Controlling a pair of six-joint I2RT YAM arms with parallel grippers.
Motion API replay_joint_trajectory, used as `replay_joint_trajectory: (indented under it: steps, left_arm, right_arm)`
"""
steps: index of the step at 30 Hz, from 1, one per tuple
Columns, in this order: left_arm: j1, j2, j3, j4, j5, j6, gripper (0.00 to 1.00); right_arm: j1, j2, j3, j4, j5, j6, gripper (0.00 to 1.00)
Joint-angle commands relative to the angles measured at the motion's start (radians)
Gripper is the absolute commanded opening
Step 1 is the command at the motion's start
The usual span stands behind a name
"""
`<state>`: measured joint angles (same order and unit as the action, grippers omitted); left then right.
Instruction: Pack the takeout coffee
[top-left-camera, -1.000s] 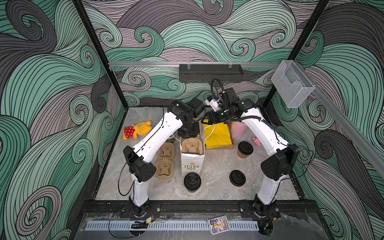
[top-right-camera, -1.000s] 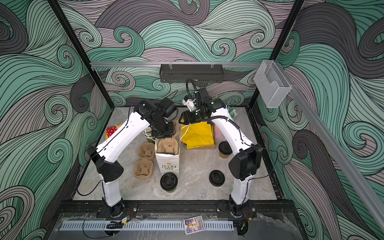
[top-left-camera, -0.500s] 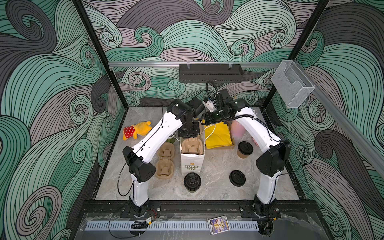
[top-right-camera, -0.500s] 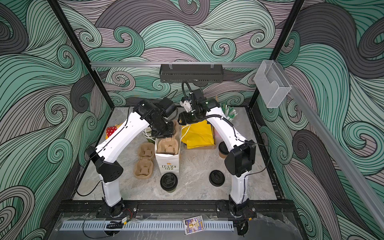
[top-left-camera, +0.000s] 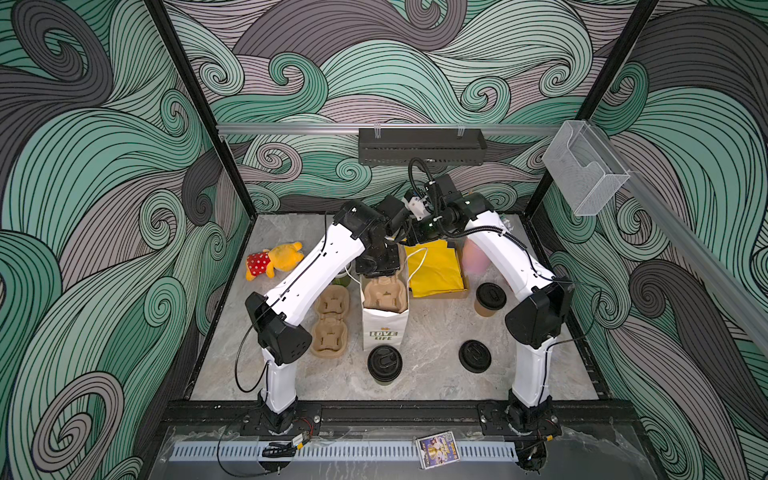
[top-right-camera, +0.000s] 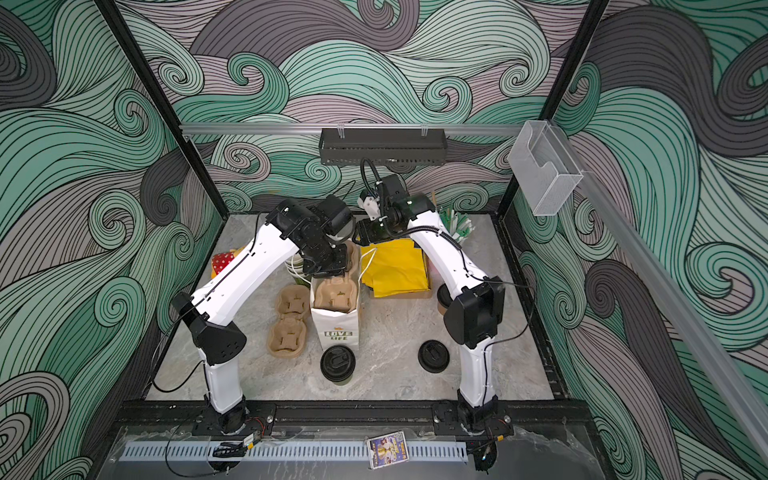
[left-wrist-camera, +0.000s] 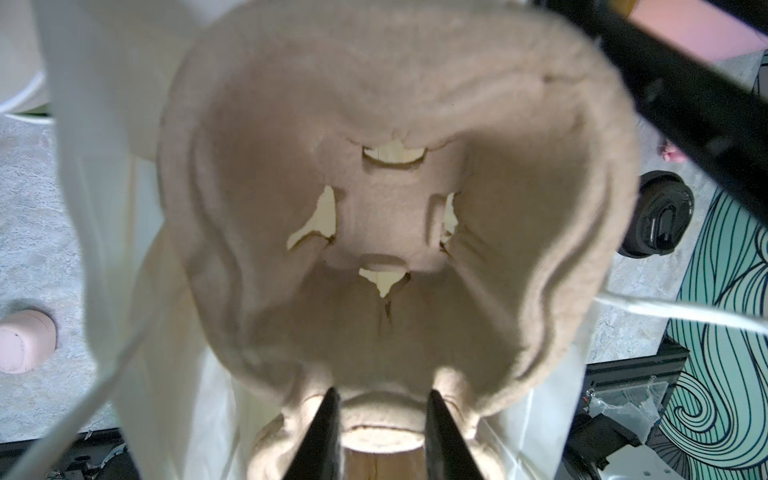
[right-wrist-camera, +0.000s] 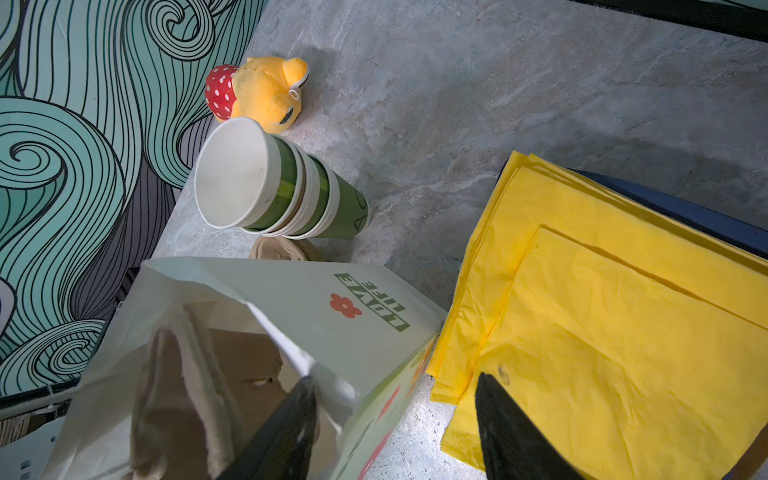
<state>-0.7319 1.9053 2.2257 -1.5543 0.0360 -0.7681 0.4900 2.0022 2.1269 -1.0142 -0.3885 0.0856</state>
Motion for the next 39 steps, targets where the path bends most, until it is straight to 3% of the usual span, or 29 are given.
replay_joint_trajectory:
  steps: [1, 21, 39]
  left_arm:
    - [-0.006, -0.034, -0.005, -0.051, 0.023, 0.014, 0.0]
    - [-0.004, -0.021, -0.012, -0.084, 0.012, 0.007, 0.0]
    - [-0.006, 0.087, 0.086, -0.206, -0.038, -0.006, 0.0]
  right_arm:
    - [0.005, 0.018, 0.028, -0.017, 0.016, -0.013, 0.61]
    - [0.013, 0.012, 0.068, -0.017, -0.028, -0.008, 0.65]
    - [0.004, -0.265, 0.024, -0.021, 0.121, 0.02, 0.69]
